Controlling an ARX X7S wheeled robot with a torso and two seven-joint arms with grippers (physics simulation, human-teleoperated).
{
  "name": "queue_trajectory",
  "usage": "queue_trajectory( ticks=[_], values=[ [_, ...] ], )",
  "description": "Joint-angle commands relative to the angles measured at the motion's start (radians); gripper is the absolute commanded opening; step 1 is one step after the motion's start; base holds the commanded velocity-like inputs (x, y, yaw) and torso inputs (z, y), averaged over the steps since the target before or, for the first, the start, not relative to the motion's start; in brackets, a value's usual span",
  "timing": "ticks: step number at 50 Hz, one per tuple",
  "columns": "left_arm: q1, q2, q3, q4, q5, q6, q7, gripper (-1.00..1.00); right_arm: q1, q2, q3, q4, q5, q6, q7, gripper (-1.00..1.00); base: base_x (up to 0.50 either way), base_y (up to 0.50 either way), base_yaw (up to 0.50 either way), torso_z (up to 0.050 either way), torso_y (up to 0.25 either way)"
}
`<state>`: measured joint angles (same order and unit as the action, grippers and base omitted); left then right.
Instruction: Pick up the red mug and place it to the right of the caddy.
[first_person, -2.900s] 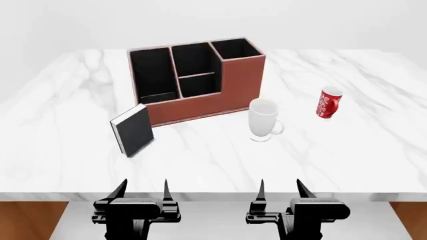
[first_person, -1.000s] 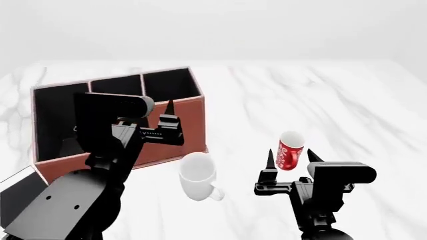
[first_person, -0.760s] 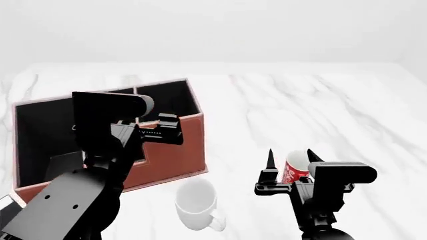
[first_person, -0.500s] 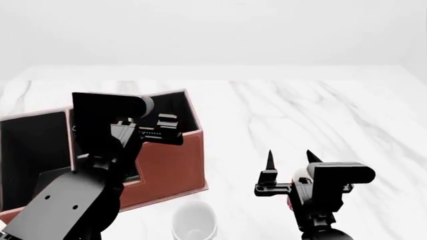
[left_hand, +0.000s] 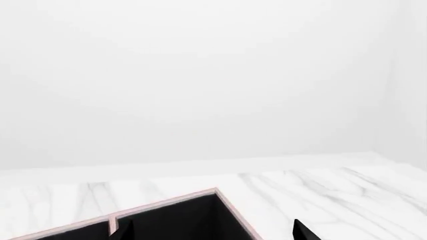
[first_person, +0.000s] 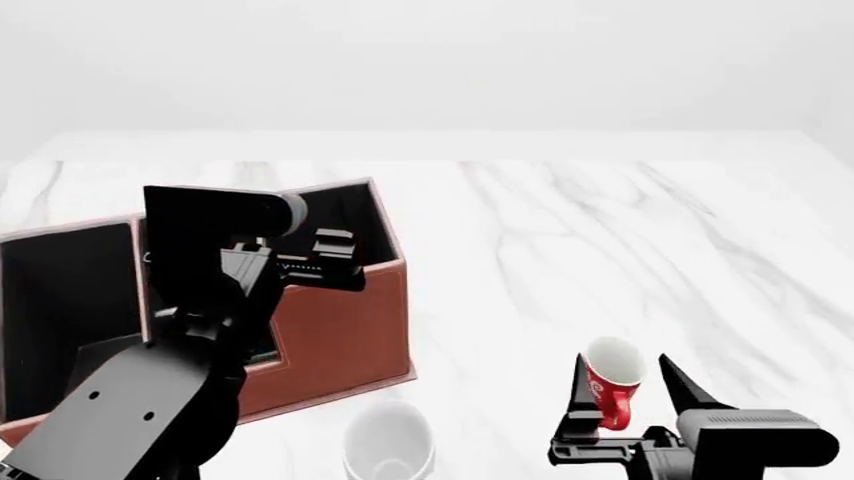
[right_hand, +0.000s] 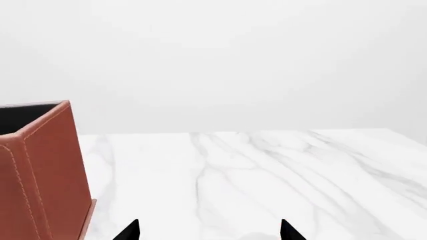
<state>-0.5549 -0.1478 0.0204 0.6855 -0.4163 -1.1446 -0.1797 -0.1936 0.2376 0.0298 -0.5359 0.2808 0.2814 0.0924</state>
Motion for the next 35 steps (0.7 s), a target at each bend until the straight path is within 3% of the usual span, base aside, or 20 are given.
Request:
queue_trajectory(
  ticks=[1,35],
  values=[
    [0.005,-0.007,0.007,-0.015,-0.004,0.017,-0.005,1.0,-0.116,0.021,0.037,0.001,0.02,-0.098,-0.034,1.0,0.0,0.0,0.0,0.0,0.0],
    [0.002,-0.023,0.005,-0.02,-0.032,0.024,-0.027,1.0,-0.048,0.006,0.011,0.183,0.018,-0.102,-0.016,1.0,0.0,0.0,0.0,0.0,0.0]
  ],
)
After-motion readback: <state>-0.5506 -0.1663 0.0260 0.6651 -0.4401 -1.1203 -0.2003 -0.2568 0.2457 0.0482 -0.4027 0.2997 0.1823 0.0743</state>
